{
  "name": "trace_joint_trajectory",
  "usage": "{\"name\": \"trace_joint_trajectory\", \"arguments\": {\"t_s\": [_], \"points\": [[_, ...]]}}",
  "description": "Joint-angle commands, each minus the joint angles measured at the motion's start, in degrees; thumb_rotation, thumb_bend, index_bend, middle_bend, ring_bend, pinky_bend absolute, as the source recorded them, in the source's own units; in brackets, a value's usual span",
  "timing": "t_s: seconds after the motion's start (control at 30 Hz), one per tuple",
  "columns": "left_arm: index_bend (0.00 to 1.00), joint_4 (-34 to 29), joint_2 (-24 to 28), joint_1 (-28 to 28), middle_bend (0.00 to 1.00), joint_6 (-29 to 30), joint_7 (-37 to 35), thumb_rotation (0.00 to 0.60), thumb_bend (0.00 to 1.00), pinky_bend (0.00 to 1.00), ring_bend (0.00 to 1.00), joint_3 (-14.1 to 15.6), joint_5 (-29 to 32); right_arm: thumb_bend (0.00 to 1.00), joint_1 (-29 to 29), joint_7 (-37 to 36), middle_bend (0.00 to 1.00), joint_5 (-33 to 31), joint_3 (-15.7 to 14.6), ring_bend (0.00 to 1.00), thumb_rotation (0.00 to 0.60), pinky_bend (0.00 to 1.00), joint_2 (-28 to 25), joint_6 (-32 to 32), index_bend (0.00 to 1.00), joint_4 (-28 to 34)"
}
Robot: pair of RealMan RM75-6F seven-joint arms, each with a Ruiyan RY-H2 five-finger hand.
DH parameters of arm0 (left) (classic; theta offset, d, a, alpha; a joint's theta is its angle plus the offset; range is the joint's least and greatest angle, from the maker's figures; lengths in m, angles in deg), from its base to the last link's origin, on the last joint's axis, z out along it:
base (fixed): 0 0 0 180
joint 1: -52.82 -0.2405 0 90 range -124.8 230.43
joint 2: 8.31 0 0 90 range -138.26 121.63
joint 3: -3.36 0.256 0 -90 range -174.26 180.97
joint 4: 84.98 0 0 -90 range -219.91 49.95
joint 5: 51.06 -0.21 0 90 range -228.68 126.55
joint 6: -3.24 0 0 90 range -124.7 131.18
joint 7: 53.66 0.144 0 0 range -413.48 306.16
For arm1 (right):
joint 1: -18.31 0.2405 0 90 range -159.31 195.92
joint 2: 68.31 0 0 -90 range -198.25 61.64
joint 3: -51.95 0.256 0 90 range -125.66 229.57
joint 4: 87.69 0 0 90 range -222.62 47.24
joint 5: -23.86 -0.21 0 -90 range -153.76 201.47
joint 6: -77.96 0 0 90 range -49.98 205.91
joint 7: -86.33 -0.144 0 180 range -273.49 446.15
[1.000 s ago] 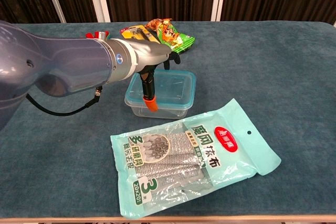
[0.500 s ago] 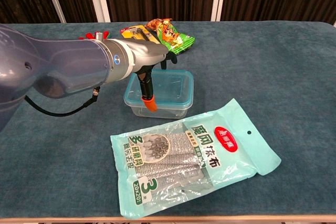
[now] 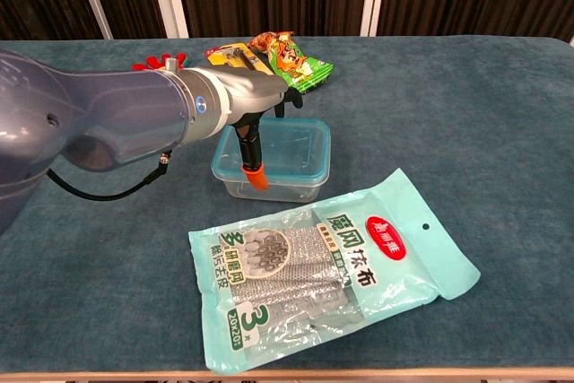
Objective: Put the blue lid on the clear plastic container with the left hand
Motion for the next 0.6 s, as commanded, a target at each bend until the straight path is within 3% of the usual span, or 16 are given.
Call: {"name": "trace_joint_trajectory", "arguments": {"t_s": [0.03, 0.6], "points": [[0.09, 0.24, -0.12, -0.05, 0.23, -0.17, 0.15, 0.600, 0.13, 0.00, 0.00, -0.04, 0.11, 0.35, -0.02, -0.03, 0.00, 0.03, -0.02, 0.00, 0.600, 0.00, 0.02, -0.02, 0.00, -0.03], [0.06, 0.60, -0.28, -0.74, 0.10, -1.22, 0.42, 0.600, 0.09, 0.00, 0.00, -0.31, -0.16, 0.35, -0.03, -0.02, 0.00, -0.06, 0.01, 0.00, 0.600, 0.00, -0.02, 0.03, 0.00, 0.12]]}}
